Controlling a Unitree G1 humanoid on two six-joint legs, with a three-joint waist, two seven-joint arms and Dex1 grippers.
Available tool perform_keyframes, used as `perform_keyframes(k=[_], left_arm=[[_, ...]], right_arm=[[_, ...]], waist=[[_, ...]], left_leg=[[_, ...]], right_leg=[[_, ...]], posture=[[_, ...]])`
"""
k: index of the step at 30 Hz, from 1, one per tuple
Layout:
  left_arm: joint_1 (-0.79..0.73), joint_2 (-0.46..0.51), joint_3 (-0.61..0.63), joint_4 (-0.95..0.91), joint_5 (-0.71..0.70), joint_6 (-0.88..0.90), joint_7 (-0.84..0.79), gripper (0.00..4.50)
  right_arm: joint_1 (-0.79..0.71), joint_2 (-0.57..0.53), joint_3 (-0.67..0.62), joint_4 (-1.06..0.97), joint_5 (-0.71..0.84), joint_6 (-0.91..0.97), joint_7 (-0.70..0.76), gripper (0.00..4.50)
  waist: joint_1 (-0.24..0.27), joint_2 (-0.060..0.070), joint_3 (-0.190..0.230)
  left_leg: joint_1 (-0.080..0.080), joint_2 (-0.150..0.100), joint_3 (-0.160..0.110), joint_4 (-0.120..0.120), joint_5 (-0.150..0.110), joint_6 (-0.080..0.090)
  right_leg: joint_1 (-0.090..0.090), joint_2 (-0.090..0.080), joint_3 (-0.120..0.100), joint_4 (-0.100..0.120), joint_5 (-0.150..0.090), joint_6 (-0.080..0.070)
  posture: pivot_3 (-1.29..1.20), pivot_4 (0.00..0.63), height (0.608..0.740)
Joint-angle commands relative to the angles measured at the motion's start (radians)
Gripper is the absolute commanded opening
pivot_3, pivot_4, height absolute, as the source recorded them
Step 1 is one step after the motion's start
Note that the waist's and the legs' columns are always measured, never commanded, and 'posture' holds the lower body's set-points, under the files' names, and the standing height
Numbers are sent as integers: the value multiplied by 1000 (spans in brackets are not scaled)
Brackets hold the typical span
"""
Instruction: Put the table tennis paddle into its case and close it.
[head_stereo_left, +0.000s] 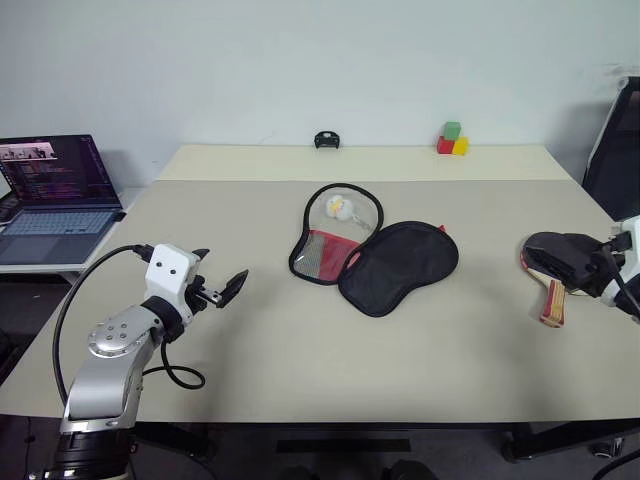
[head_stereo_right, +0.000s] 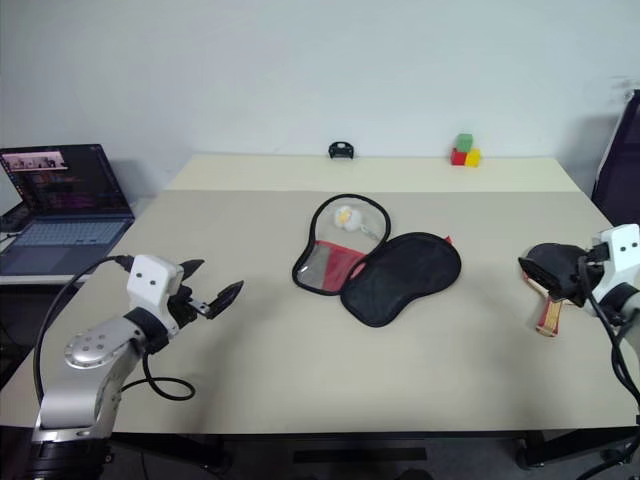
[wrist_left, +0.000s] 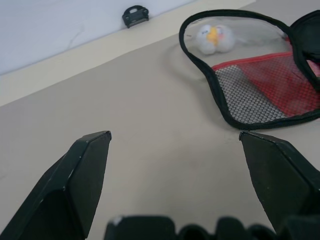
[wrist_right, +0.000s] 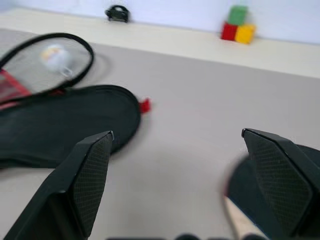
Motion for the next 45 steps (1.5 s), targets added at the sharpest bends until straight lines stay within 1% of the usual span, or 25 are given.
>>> perform_keyframes(k=[1, 4, 9, 12, 14, 18, 22, 26, 30, 34, 36, 40, 45], left_arm=[[-29, 30, 15, -3, -22, -19, -31, 4500], [-50, 44, 23, 1, -47, -4, -59, 4500], [-94, 70, 1, 0, -113, 41, -150, 4500], [-122, 80, -27, -11, -155, 80, -215, 4500], [-142, 89, -59, -10, -162, 93, -260, 4500], [-209, 102, -132, 24, -157, 95, -341, 4500], [-261, 100, -177, 44, -167, 104, -401, 4500], [-282, 97, -195, 56, -164, 104, -430, 4500], [-291, 95, -203, 65, -157, 101, -436, 4500], [-285, 94, -202, 60, -156, 101, -435, 4500], [-276, 96, -198, 55, -156, 101, -432, 4500], [-270, 98, -196, 52, -155, 100, -429, 4500], [-266, 95, -198, 50, -153, 97, -422, 4500]], right_arm=[[15, 10, 0, -123, 40, 87, -35, 4481], [34, 16, 11, -206, 124, 217, -20, 4481], [42, 45, 58, -314, 216, 376, -51, 4481], [34, 90, 93, -348, 244, 438, -90, 4481], [25, 121, 127, -353, 234, 451, -112, 4481], [-17, 184, 178, -312, 199, 461, -171, 4481], [-76, 236, 216, -256, 175, 501, -239, 4481], [-141, 299, 217, -168, 147, 554, -330, 4481], [-180, 336, 231, -85, 92, 558, -394, 4481], [-212, 384, 218, -47, 95, 575, -408, 4481], [-244, 432, 203, -27, 118, 586, -418, 4481], [-284, 489, 176, -6, 136, 611, -426, 4481], [-316, 558, 192, 13, 131, 618, -445, 4481]], waist=[[0, 0, 0], [2, 0, 0], [1, 0, 0], [1, 0, 0], [1, 0, 0], [0, 0, 0], [-3, 0, 0], [-6, 0, 0], [-5, 0, 0], [-8, 0, 0], [-10, 0, 0], [-10, 0, 0], [-9, 0, 0]], left_leg=[[0, 0, 0, 0, 0, 0], [0, 0, 0, 0, 0, 0], [0, 0, -1, 0, 0, 0], [0, 0, -1, 0, 0, 0], [-1, 0, -1, 0, 0, 0], [-1, 0, -1, 0, 0, 0], [-1, 0, -1, 0, 0, 0], [-1, 0, -1, 0, 0, 0], [-2, 0, -1, 0, 0, 0], [-2, 0, 0, 0, 0, 0], [-1, 1, 0, 0, 0, 0], [-1, 3, -1, 0, 0, 0], [-2, 3, -1, 0, 0, 0]], right_leg=[[0, 0, 0, 0, 0, 0], [0, 0, 0, 0, 0, 0], [0, 0, 0, 0, 0, 0], [0, 0, -1, 0, 0, 0], [0, 0, -1, 0, 0, 0], [-1, 0, -1, 0, 0, 0], [-1, 1, 0, 0, 0, 0], [-2, 1, 0, 0, 0, 0], [-3, 1, 0, 0, 0, 0], [-3, 1, 0, 0, 0, 0], [-3, 2, 1, 1, 0, 0], [-3, 5, 1, 1, 0, -1], [-4, 5, 1, 1, 0, -1]], posture=[[0, 150, 740], [0, 150, 740], [0, 150, 740], [0, 150, 740], [0, 150, 740], [0, 150, 740], [0, 150, 740], [0, 150, 740], [0, 150, 740], [0, 150, 740], [0, 150, 740], [0, 150, 740], [0, 150, 740]])
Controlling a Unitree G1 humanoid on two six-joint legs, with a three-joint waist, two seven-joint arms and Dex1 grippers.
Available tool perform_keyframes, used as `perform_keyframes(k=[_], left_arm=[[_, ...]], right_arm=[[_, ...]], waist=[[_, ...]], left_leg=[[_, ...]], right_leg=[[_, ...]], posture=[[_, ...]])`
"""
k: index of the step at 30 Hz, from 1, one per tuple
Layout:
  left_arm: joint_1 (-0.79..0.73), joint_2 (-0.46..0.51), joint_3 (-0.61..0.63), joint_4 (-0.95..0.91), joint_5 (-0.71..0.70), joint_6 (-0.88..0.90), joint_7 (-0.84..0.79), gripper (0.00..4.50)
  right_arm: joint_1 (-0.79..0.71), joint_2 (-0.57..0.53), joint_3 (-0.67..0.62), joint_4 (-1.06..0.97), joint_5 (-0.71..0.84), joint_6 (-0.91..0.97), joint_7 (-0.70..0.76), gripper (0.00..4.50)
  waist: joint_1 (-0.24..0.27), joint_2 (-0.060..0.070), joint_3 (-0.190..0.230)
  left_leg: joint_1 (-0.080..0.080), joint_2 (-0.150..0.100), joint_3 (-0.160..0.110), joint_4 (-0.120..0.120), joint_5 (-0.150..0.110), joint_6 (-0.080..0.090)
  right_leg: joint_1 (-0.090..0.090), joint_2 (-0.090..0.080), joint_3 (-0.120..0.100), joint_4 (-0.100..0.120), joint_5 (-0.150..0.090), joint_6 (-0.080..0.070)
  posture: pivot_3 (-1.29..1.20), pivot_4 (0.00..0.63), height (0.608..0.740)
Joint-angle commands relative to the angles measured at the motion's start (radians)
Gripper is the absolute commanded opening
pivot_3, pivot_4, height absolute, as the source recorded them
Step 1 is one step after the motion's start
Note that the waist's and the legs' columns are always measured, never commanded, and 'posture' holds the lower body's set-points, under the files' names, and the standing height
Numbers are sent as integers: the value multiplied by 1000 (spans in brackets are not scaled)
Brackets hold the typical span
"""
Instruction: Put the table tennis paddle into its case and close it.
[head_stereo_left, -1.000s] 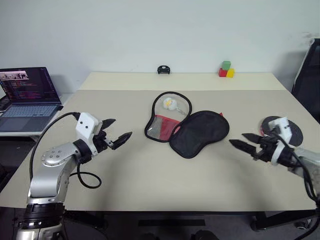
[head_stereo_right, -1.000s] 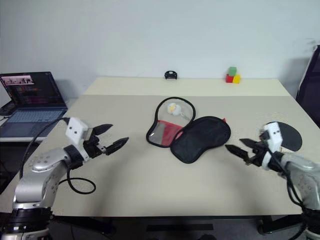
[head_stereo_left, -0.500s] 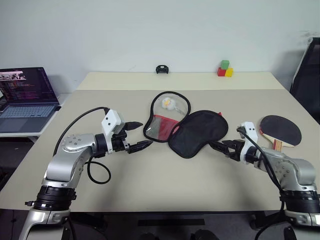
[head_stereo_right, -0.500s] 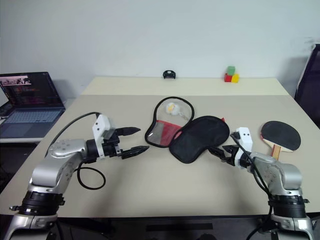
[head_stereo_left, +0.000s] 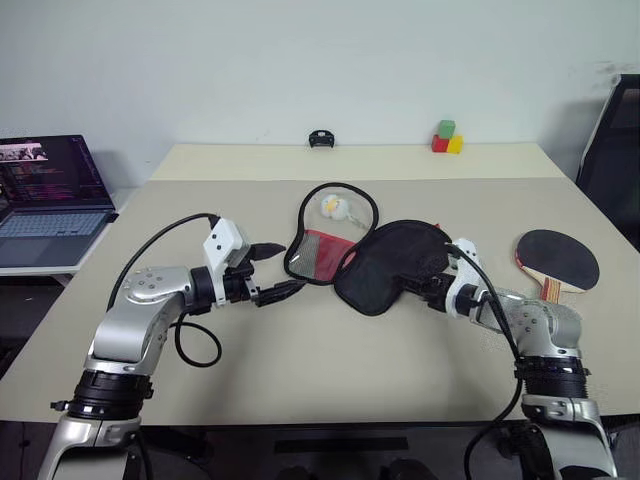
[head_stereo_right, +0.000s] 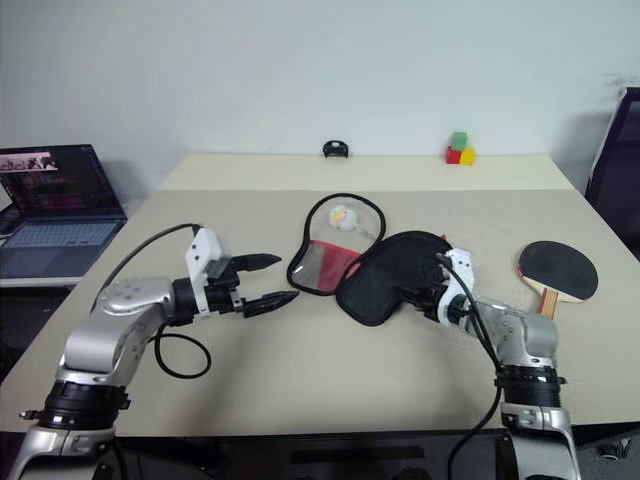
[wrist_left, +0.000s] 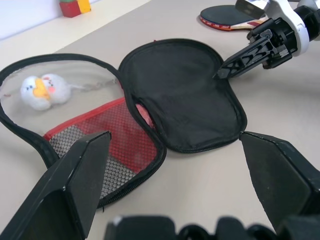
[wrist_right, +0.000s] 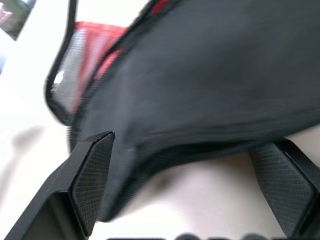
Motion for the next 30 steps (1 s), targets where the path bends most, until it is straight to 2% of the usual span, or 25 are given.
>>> perform_keyframes(k=[1, 6, 9, 19, 25, 30], left_arm=[[-2, 7, 11, -25, -2, -14, 2, 4500], [7, 6, 10, -30, 1, -17, 6, 4500], [17, 8, 9, -36, 5, -20, 8, 4500], [47, -2, -10, -108, -4, -1, 10, 4500], [51, -12, -30, -166, -26, 29, 2, 4500], [48, -13, -41, -174, -26, 35, -5, 4500]], right_arm=[[-30, 25, 10, -9, -1, -6, -4, 4481], [-21, 34, 66, -20, -46, -38, 3, 4481], [-7, 33, 83, -35, -63, -49, 6, 3607], [63, 65, 98, -172, -14, 50, 25, 59], [101, 73, 104, -267, 37, 134, 37, 20], [132, 6, 118, -342, 84, 212, 87, 20]], waist=[[1, 0, 0], [1, 0, 0], [1, 0, 0], [1, 0, 0], [2, 0, 0], [2, 0, 0]], left_leg=[[0, 0, 0, 0, 0, 0], [0, 0, 0, 0, 0, 0], [0, 0, 0, 0, 0, 0], [0, 0, 0, 0, 0, 0], [0, 0, -1, 0, 0, 0], [0, 0, -1, 0, 0, 0]], right_leg=[[0, 0, 0, 0, 0, 0], [0, 0, 0, 0, 0, 0], [0, 0, 0, 0, 0, 0], [0, 0, 0, 0, 0, 0], [0, 0, 0, 0, 0, 0], [0, 0, 0, -1, 0, 0]], posture=[[0, 150, 740], [0, 150, 740], [0, 150, 740], [0, 150, 740], [0, 150, 740], [0, 150, 740]])
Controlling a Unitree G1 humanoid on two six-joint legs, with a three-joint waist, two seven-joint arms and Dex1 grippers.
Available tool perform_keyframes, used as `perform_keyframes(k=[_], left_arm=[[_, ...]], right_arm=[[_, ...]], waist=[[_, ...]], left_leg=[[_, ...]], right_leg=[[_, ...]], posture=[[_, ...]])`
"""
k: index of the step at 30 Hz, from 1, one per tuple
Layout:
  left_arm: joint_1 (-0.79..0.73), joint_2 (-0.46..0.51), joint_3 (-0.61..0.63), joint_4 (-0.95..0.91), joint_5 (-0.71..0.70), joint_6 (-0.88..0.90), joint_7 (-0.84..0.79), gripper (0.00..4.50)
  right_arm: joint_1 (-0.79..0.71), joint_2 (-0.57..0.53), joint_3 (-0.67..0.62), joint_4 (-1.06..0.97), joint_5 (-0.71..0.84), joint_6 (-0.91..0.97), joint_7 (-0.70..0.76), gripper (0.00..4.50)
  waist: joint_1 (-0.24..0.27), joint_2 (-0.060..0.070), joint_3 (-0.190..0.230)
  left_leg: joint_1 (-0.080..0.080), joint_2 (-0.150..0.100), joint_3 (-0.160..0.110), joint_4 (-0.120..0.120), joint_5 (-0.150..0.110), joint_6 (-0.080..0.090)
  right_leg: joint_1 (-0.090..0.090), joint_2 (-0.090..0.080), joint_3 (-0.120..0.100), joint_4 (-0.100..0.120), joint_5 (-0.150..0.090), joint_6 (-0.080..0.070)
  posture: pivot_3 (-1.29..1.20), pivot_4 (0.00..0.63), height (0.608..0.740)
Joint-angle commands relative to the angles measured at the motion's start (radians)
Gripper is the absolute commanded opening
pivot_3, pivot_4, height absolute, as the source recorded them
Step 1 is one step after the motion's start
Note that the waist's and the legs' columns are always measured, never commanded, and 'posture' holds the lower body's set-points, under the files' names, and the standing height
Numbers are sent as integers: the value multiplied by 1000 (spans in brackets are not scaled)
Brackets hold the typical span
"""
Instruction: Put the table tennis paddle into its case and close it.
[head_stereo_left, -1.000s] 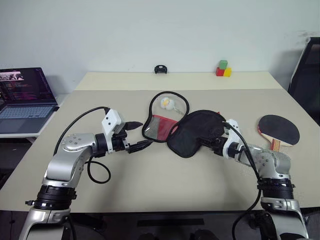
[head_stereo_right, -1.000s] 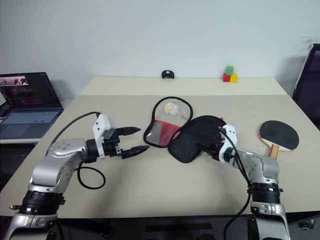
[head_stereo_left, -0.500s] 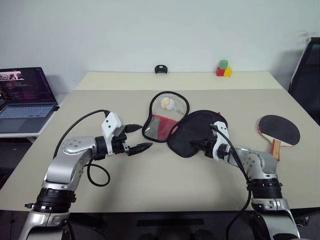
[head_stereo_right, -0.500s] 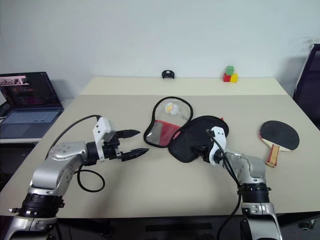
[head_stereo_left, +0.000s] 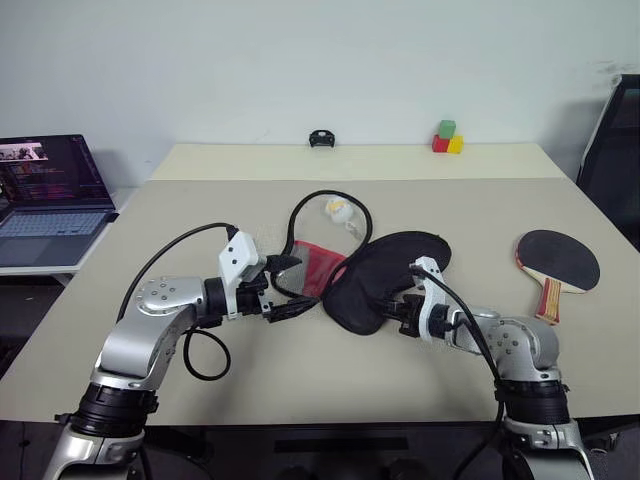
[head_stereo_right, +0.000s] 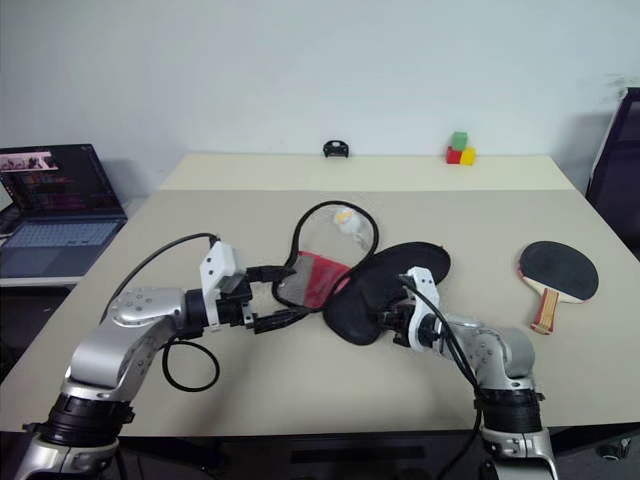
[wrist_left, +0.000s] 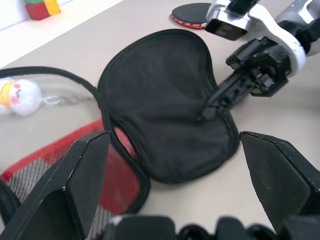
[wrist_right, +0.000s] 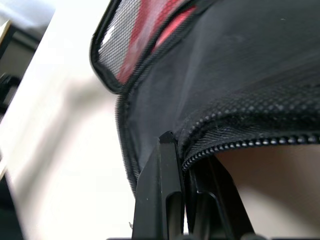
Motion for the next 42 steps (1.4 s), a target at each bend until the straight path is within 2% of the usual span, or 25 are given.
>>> perform_keyframes(k=[1, 11, 18, 22, 26, 34, 42], left_arm=[[-7, -1, -3, -38, -18, -2, -7, 4500], [5, 2, -9, -40, -18, -3, -13, 4500], [-11, -5, -18, -21, -11, -10, -18, 4500], [-26, -7, -25, -8, -4, -15, -25, 4500], [-37, -8, -31, 2, -3, -19, -26, 4500], [-45, -12, -34, 11, 2, -25, -22, 4500], [-43, -17, -38, 9, 7, -29, -16, 4500]], right_arm=[[10, -57, -3, -70, 43, 42, 51, 20], [26, -296, -14, -46, 52, 41, 187, 20], [-48, -332, 20, 75, -13, -48, 222, 20], [-132, -413, 111, 219, -94, -148, 339, 20], [-203, -449, 163, 321, -143, -206, 424, 20], [-315, -498, 262, 527, -262, -298, 587, 20], [-418, -502, 318, 687, -367, -389, 698, 20]], waist=[[0, 0, 0], [1, 0, 0], [0, 0, 0], [1, -1, 1], [2, -1, 1], [3, -1, 1], [2, -1, 1]], left_leg=[[0, 0, 0, 0, 0, 0], [0, 0, 0, 0, 0, 0], [0, 0, 1, 0, 0, 0], [0, 0, 0, 0, 0, 0], [-1, 0, 0, 0, 0, 0], [-1, 0, 0, 0, 0, 0], [-1, 0, 1, 0, 0, 0]], right_leg=[[0, 0, 0, 0, 0, 0], [0, 0, 0, -1, 0, 0], [0, 0, 0, -1, 0, 0], [0, 0, 0, -1, 0, 0], [0, 0, 0, -1, 0, 0], [0, 0, 0, -1, 0, 0], [0, 0, 0, -1, 0, 0]], posture=[[0, 150, 740], [0, 150, 740], [0, 150, 740], [0, 150, 740], [0, 150, 740], [0, 150, 740], [0, 150, 740]])
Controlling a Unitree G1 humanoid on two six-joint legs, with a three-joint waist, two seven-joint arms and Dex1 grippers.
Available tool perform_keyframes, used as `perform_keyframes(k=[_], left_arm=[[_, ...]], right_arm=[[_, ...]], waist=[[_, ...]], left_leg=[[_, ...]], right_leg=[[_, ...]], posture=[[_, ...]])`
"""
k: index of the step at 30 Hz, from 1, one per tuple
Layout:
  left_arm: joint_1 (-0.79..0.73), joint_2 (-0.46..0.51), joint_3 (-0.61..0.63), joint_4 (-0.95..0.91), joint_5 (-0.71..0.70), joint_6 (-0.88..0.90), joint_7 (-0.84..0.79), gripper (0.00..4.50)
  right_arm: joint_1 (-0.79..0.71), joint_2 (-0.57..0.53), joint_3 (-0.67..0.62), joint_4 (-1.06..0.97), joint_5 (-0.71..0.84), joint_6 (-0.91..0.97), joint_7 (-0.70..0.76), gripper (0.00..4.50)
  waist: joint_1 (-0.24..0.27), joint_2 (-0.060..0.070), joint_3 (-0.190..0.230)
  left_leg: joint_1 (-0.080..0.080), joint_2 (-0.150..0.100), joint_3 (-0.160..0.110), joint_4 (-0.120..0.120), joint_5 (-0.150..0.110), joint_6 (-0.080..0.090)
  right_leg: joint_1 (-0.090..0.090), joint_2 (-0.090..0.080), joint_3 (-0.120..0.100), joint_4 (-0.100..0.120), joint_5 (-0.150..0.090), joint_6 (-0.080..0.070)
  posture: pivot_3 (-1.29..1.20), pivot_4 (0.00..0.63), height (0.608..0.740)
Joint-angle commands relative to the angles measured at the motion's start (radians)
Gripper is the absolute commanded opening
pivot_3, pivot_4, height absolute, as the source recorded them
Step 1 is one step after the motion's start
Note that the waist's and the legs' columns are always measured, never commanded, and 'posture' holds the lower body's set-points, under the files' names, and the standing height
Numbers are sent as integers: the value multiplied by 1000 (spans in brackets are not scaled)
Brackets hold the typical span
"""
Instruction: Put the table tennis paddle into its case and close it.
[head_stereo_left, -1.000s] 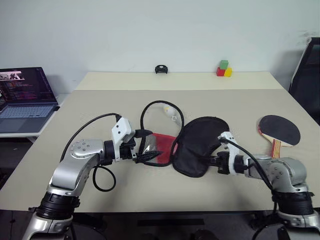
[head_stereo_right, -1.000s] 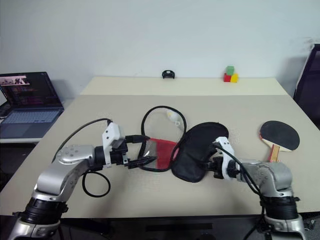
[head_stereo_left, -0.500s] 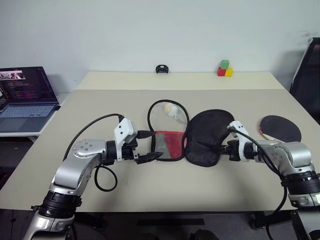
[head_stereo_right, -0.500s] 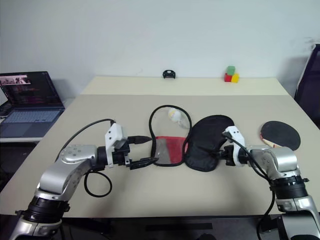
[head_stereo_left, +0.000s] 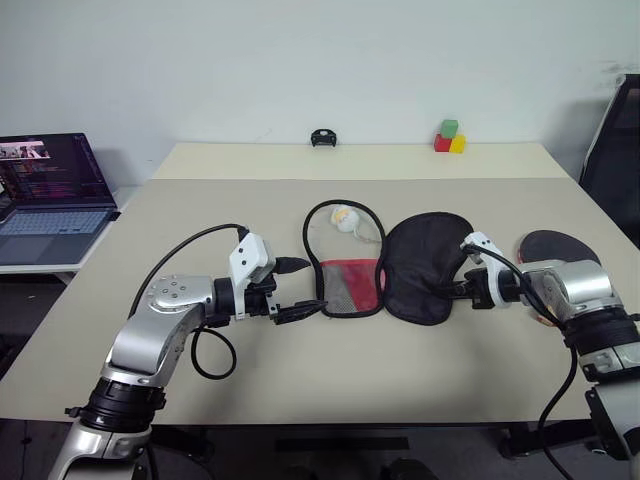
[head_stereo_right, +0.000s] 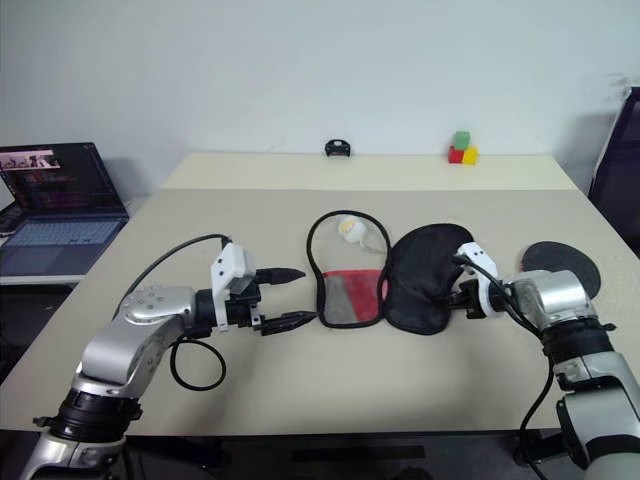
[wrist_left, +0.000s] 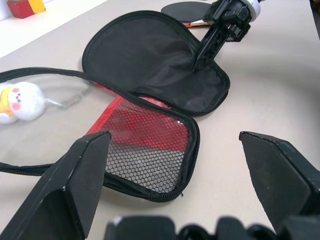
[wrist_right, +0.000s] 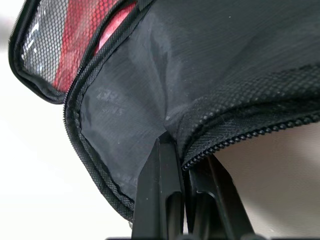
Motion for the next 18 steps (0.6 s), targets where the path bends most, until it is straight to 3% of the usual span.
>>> perform_keyframes(k=[1, 8, 11, 17, 18], left_arm=[[-17, -2, 2, -12, 2, -17, 5, 4500], [-17, -5, 2, -12, 5, -20, 9, 4500], [-17, -6, 0, -12, 7, -22, 10, 4500], [-20, -7, -2, -7, 11, -24, 9, 4500], [-21, -7, -3, -5, 12, -25, 8, 4500]], right_arm=[[-79, -11, 7, 72, -55, -65, 53, 20], [-166, 34, 6, 227, -135, -142, 84, 20], [-184, 46, -2, 266, -160, -166, 81, 615], [-211, 58, -31, 343, -205, -208, 27, 2649], [-218, 59, -43, 357, -206, -209, 17, 2649]], waist=[[0, 0, 0], [0, 0, 0], [0, 0, 0], [0, 0, 0], [0, 0, 0]], left_leg=[[0, 0, 0, 0, 0, 0], [0, 0, 0, 0, 0, 0], [0, 0, 0, 0, 0, 0], [0, 0, 0, 0, 0, 0], [0, 0, 0, 0, 0, 0]], right_leg=[[0, 0, 0, 0, 0, 0], [0, 0, 0, 0, 0, 0], [0, 0, 0, 0, 0, 0], [0, 0, 0, 0, 0, 0], [0, 0, 0, 0, 0, 0]], posture=[[0, 150, 740], [0, 150, 740], [0, 150, 740], [0, 150, 740], [0, 150, 740]])
